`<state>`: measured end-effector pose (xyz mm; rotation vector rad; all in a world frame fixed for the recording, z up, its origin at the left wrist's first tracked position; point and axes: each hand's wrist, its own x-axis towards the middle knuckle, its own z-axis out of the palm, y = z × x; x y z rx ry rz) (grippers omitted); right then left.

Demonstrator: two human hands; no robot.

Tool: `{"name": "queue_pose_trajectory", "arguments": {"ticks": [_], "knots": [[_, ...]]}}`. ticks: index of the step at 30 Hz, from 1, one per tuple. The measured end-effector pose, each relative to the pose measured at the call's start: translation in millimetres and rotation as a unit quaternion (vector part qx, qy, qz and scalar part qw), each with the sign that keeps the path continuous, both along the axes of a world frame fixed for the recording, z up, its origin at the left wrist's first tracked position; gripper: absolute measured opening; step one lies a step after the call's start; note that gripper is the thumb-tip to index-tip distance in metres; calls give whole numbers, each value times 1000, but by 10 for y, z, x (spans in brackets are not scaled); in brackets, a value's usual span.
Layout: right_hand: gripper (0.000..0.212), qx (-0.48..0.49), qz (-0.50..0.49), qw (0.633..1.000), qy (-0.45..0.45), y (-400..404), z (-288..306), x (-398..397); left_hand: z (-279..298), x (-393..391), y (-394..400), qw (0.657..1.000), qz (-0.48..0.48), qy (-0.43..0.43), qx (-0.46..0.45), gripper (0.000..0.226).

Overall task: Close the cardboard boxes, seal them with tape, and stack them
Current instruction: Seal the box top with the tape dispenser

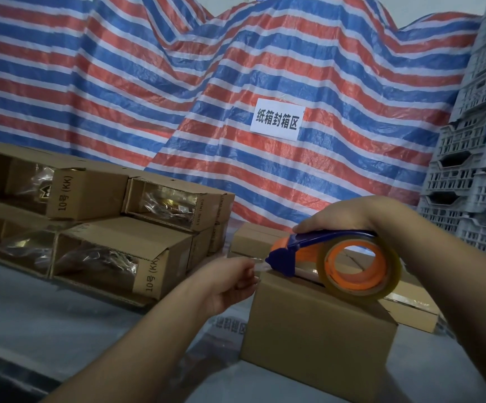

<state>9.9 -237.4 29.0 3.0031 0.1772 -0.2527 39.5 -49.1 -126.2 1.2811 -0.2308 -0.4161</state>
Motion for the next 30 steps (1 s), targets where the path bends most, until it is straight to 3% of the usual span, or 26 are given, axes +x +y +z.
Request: {"name": "queue_pose_trajectory", "arguments": {"ticks": [4,7,15,19,21,24,28,30], "knots": [[8,-25,18,1000,-4,5,-12,-8,-83,-24,-26,1000,-14,-3,28,16],[7,-48,33,998,-10,19,-17,-16,-138,12,-57,994,2,-34,106,26],[21,-87,42,995,-17,9,-15,12,-102,-15,-90,976,30,-80,198,36],[12,-99,72,992,-17,-73,-19,98,-72,-36,-131,964,59,-108,236,41],[7,-113,100,988,-36,-106,-28,119,-88,-35,-129,962,55,-107,243,45],[11,-94,59,993,-28,-51,-14,75,-92,-24,-109,960,49,-90,259,52],[38,-147,71,986,-19,2,-4,-2,-39,49,-99,974,99,-94,182,50],[41,-147,82,986,-19,-5,-15,12,-13,34,-132,983,66,-80,151,54]]}}
